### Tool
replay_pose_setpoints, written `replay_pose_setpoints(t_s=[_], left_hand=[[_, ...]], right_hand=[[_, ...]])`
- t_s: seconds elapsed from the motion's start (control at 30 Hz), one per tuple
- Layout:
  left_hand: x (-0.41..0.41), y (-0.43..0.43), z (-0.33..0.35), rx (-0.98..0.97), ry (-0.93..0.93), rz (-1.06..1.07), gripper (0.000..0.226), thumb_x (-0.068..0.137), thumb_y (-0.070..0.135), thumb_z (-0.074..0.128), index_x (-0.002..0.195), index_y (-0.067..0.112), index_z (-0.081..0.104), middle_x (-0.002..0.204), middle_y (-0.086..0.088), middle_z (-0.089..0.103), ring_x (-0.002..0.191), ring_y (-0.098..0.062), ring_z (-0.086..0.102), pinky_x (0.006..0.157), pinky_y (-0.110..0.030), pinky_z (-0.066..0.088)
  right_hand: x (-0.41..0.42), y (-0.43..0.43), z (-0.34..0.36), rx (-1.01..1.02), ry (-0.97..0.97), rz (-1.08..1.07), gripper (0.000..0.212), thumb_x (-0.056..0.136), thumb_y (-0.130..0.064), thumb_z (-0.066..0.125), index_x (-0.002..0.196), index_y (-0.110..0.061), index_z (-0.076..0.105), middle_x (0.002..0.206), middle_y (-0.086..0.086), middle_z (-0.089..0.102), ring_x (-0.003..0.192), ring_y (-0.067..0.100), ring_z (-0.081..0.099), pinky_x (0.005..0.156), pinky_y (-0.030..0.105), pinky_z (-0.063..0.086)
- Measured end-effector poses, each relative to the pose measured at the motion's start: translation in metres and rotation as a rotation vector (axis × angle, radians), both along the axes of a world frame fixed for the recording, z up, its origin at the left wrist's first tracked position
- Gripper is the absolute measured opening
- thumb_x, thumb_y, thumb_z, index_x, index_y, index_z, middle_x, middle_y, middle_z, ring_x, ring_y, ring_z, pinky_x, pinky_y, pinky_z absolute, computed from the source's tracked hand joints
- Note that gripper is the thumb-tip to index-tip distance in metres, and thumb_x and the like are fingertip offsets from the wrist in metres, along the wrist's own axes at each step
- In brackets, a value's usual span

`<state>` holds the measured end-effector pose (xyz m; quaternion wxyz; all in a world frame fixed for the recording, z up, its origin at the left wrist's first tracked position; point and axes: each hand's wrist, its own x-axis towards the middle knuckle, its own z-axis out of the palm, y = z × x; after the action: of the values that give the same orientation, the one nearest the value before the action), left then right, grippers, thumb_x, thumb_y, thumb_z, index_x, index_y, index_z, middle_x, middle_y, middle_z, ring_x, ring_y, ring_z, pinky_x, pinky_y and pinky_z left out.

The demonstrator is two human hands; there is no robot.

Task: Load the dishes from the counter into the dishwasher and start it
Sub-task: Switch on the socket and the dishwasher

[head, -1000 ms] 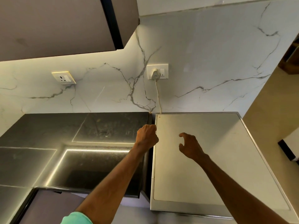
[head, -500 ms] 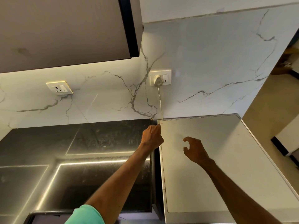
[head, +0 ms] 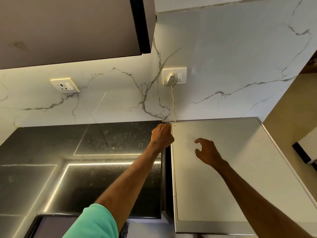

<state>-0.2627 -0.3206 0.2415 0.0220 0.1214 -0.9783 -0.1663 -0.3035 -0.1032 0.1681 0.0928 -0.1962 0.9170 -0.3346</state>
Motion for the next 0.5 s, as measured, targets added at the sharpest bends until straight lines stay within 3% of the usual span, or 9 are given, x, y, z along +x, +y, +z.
replay_pose_setpoints(t_s=[0.17,0.4,0.5], left_hand=[[0.002,-0.001,0.002,-0.019,0.026,-0.004,0.023,0.082,-0.006,0.052,0.076,0.014,0.042,0.063,0.005,0.038,0.052,-0.008,0.033,0.053,-0.022,0.03],[0.005,0.0,0.013,-0.034,0.015,0.003,0.013,0.089,0.004,0.053,0.084,0.015,0.048,0.08,0.001,0.053,0.071,-0.015,0.05,0.068,-0.031,0.045],[0.005,-0.002,0.014,-0.028,0.018,0.02,0.016,0.086,-0.001,0.053,0.082,0.014,0.048,0.076,0.0,0.052,0.068,-0.016,0.05,0.071,-0.035,0.051]], right_hand=[[-0.003,-0.005,0.002,0.0,-0.01,0.024,0.041,0.087,-0.008,0.072,0.127,-0.004,0.062,0.124,0.013,0.067,0.115,0.028,0.064,0.099,0.026,0.045],[-0.014,-0.006,0.001,-0.001,0.006,0.057,0.04,0.087,-0.005,0.073,0.125,-0.002,0.064,0.129,0.015,0.066,0.113,0.03,0.065,0.096,0.026,0.044],[-0.018,-0.013,0.005,-0.009,0.01,0.073,0.039,0.086,-0.003,0.073,0.124,-0.001,0.065,0.126,0.018,0.066,0.113,0.032,0.064,0.091,0.024,0.043]])
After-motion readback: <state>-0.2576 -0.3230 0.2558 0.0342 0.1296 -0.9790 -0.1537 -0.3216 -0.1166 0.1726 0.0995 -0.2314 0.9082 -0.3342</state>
